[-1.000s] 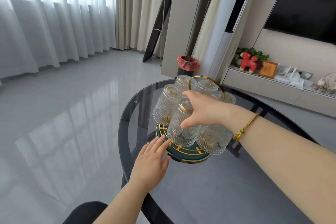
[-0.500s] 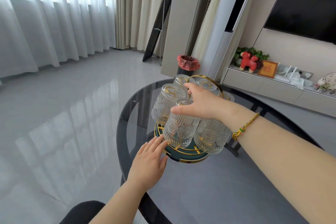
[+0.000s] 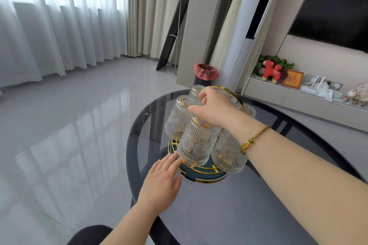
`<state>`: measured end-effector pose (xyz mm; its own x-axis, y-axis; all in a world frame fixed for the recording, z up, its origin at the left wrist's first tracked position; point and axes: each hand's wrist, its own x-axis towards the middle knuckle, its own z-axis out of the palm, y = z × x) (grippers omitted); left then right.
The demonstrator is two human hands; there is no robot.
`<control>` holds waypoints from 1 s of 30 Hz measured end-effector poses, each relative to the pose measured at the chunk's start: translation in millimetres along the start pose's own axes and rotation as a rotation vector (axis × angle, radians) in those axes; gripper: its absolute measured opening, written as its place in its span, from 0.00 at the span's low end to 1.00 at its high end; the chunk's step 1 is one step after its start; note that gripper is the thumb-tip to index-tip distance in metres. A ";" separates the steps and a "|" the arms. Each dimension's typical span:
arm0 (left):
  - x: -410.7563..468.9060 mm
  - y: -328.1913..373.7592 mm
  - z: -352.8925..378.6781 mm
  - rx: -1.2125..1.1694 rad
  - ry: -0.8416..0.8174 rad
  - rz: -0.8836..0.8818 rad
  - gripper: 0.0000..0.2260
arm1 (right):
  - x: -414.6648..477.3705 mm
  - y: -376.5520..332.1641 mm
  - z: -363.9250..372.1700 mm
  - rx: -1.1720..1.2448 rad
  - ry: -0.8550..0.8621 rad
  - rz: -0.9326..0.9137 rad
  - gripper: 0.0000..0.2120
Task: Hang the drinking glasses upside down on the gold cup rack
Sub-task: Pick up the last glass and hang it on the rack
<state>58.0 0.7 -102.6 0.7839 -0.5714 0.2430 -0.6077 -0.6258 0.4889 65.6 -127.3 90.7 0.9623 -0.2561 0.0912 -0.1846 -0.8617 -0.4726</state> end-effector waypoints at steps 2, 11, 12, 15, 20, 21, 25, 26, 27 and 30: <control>0.0 -0.1 0.2 0.004 -0.002 0.001 0.20 | 1.4 -1.5 1.4 -0.029 -0.052 0.021 0.22; 0.4 0.4 -0.4 0.000 -0.010 -0.004 0.20 | 7.3 -4.1 3.5 0.078 -0.041 0.022 0.19; 0.4 0.5 -0.5 0.000 -0.012 -0.005 0.20 | 7.1 -4.9 3.6 0.069 -0.041 0.018 0.19; 0.2 0.8 -0.7 -0.001 -0.013 -0.007 0.20 | 5.7 -6.2 4.2 0.037 -0.041 0.013 0.23; -0.1 0.8 -0.5 0.008 -0.016 -0.007 0.20 | 6.7 -11.5 8.2 -0.072 -0.055 0.005 0.29; 0.1 1.0 -0.4 0.009 -0.014 -0.004 0.20 | 8.2 -12.9 9.5 -0.106 -0.049 0.005 0.30; 0.3 0.5 0.2 0.011 -0.011 -0.006 0.20 | 15.4 -15.4 13.4 -0.175 -0.005 -0.003 0.26; 0.4 0.0 0.7 0.011 -0.008 -0.005 0.20 | 17.1 -15.0 14.4 -0.170 0.009 -0.002 0.25; 0.5 -0.4 0.9 0.010 -0.008 -0.004 0.20 | 18.5 -14.3 15.5 -0.160 0.018 0.002 0.25; 1.2 -0.8 1.4 0.006 -0.004 0.002 0.20 | 19.6 -11.6 18.4 -0.142 0.045 0.002 0.25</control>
<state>59.3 -0.3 -103.9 0.7822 -0.5747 0.2406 -0.6099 -0.6278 0.4836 90.3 -114.2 81.9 0.9527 -0.2743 0.1307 -0.2159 -0.9138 -0.3441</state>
